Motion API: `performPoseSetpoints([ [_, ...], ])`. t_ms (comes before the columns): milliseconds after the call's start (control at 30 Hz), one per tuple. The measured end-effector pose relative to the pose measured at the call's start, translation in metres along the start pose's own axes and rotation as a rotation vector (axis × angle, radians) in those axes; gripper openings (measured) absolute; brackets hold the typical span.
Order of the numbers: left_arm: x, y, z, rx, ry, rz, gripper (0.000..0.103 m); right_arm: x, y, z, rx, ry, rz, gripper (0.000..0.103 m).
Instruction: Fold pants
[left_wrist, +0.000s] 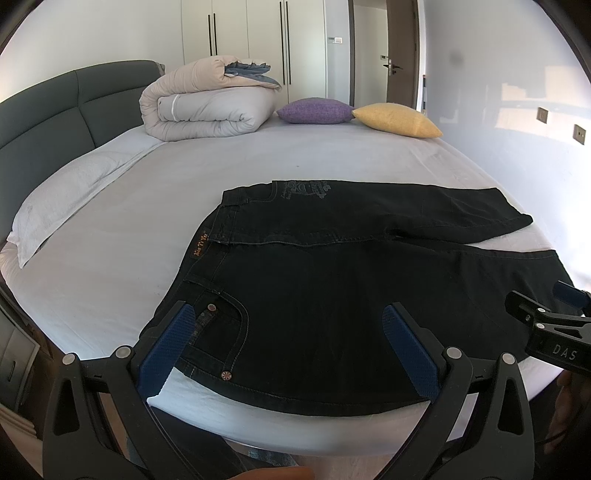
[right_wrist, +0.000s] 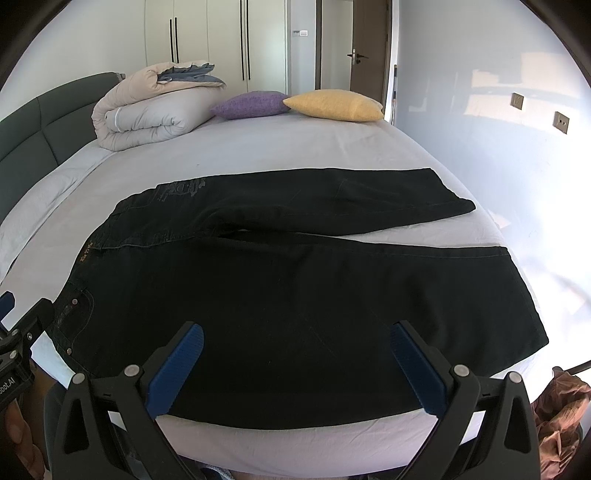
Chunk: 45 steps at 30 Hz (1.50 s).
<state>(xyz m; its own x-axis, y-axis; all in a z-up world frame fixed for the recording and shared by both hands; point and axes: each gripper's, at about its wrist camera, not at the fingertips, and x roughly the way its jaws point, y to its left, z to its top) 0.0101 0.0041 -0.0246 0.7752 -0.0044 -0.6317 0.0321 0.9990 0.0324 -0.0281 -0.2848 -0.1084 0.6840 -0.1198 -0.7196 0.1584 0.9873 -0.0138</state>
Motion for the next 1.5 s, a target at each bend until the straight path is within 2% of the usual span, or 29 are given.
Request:
performPoseSetpoints([
  [900,0.006,0.0,-0.008,-0.012,0.013,-0.012,0.103,-0.002,0.007,-0.005,-0.001,0.002,0.012,0.103],
  [1167,-0.003,0.012,-0.008,-0.047,0.017,0.055,0.103,-0.005,0.01,0.002,-0.017,-0.003,0.053,0.103],
  [1233,0.005,0.016,-0.007,-0.034,0.038,0.07,0.103,0.0,0.012,0.006,-0.034,0.008,0.075,0.103],
  [1333,0.026,0.023,0.0,0.008,0.067,0.055,0.103,0.01,0.014,0.019,-0.075,0.014,0.099,0.103],
  [1400,0.046,0.032,0.011,0.017,0.071,0.043,0.103,0.017,0.015,0.032,-0.102,0.002,0.097,0.103],
  [1500,0.074,0.041,0.034,0.031,0.066,0.073,0.103,0.032,0.017,0.06,-0.132,-0.024,0.092,0.103],
])
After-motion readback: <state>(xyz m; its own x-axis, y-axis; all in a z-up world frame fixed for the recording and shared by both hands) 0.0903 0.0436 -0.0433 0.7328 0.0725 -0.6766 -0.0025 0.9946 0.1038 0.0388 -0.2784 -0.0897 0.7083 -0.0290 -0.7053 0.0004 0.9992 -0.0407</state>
